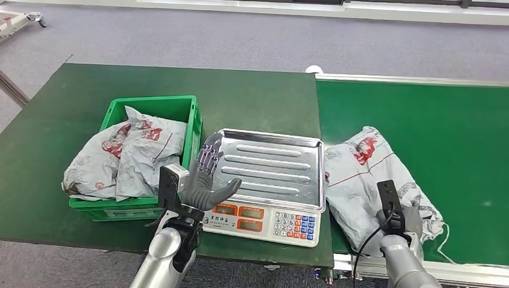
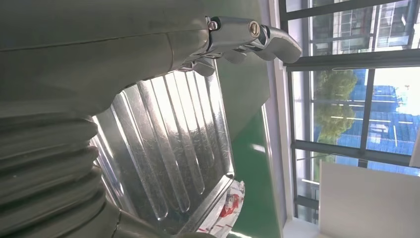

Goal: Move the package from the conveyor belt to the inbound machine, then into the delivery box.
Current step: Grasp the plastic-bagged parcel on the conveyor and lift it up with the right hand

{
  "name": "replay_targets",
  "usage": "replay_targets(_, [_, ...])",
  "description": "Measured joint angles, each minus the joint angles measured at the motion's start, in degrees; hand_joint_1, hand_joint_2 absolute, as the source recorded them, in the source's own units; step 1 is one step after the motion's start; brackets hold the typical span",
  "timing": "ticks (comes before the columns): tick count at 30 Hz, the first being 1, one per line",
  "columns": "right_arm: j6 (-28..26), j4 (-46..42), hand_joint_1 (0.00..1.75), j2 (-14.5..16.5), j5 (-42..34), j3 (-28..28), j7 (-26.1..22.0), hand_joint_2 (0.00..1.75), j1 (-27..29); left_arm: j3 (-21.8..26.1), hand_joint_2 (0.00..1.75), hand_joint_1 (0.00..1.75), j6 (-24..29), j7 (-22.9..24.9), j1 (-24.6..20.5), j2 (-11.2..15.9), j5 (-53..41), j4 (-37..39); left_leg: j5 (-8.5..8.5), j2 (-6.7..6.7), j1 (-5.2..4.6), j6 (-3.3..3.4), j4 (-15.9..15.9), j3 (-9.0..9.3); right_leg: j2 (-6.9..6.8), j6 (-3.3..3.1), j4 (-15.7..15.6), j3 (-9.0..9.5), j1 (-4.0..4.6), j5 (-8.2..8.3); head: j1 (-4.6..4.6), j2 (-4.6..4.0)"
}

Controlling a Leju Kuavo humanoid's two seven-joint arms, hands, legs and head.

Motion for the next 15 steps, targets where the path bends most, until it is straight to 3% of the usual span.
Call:
replay_targets(6, [2.20,0.01,0.00,1.03,0.74,-0.30,0.69,1.75,-0.01,-0.02,1.75,0.00,0.01,0.01,-0.09,-0.01,0.05,0.17,-0.06,0.06,0.02,0.00,0.01,0.28,0.03,-0.02,-0.03,0.27,0.03,-0.03,0.00,0.00])
replay_targets(12, [4.45,0.01,0.03,2.26,-2.29,-1.63,-2.13,1.75,0.07,-0.05,1.75,0.00,0.01,0.04,-0.07,-0.02,0.05,0.14,-0.20,0.43,0.07,0.03,0.01,0.67,0.39,-0.02,-0.13,0.58,0.08,-0.02,0.01,0.00])
replay_targets(15, [7.03,0.01,1.34,2.63,-6.39,-3.66,-6.94,1.75,0.11,-0.18,1.75,0.00,0.01,0.11,-0.06,-0.02,0.05,0.15,-0.31,0.64,0.09,-0.01,0.01,0.84,0.63,-0.02,-0.14,0.77,0.11,-0.01,0.00,0.00])
